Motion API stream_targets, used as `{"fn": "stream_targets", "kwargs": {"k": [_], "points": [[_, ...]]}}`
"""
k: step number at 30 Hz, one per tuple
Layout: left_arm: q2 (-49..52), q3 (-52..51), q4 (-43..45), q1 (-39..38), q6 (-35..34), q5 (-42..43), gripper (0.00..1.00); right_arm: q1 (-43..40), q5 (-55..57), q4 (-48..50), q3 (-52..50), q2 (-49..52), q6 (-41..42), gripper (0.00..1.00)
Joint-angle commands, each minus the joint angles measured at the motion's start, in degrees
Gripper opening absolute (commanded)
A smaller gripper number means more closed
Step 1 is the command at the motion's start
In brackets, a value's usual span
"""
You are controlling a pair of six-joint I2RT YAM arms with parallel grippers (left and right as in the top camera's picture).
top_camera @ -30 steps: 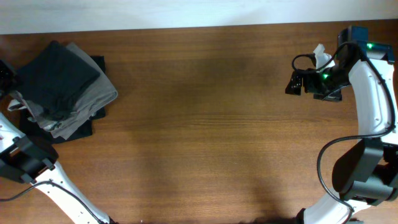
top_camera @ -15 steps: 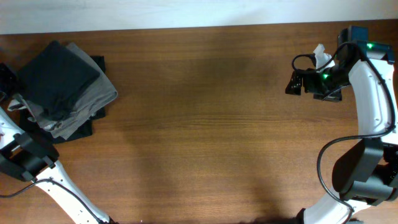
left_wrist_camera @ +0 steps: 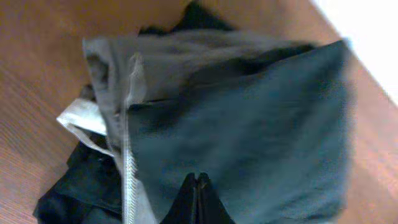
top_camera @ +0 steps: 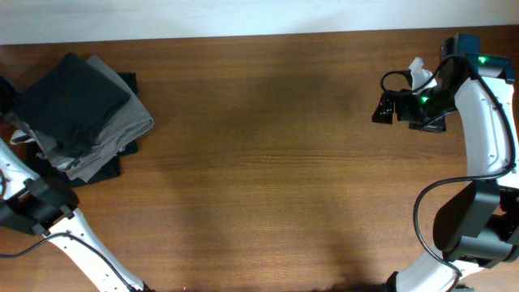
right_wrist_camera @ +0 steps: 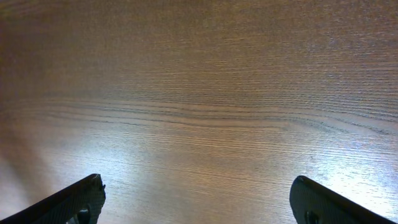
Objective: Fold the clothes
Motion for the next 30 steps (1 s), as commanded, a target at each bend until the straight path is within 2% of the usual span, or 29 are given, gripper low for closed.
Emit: {"fn": "stream_targets", "kwargs": {"k": [1, 6, 11, 12, 17, 18, 24, 30], "points": [[-7.93, 3.72, 0.20, -3.65, -2.01, 0.28, 0.01, -0.39, 0.50, -0.02, -0.22, 0.33, 0.02, 0.99], [-10.12, 3.72, 0.83, -9.42, -3.04, 0.24, 0.02, -0.39, 0.50, -0.02, -0.22, 0.33, 0.02, 0.99], [-10.10, 3.32, 1.03, -14.80, -3.04, 0.22, 0.21, -0.39, 0.50, -0.02, -0.22, 0.33, 0.02, 0.99], [-10.10, 3.32, 1.03, -15.74, -3.02, 0.20, 0.29, -0.39, 0.50, -0.02, -0.22, 0.33, 0.02, 0.99], [-10.10, 3.32, 0.98, -18.64, -2.99, -0.20, 0.97, -0.39, 0.50, -0.02, -0.22, 0.31, 0.02, 0.99], [-10.10, 3.32, 0.98, -18.97, -3.02, -0.20, 0.99, -0.39, 0.50, -0.02, -0.20, 0.09, 0.02, 0.99], [-10.10, 3.32, 1.01, -19.37, -3.02, -0.20, 0.99, 0.46, 1.09, -0.02, -0.20, -3.08, 0.02, 0.99], [-10.10, 3.32, 0.98, -19.32, -3.02, -0.20, 0.99, 5.01, 1.11, 0.00, -0.20, -12.50, 0.02, 0.99]]}}
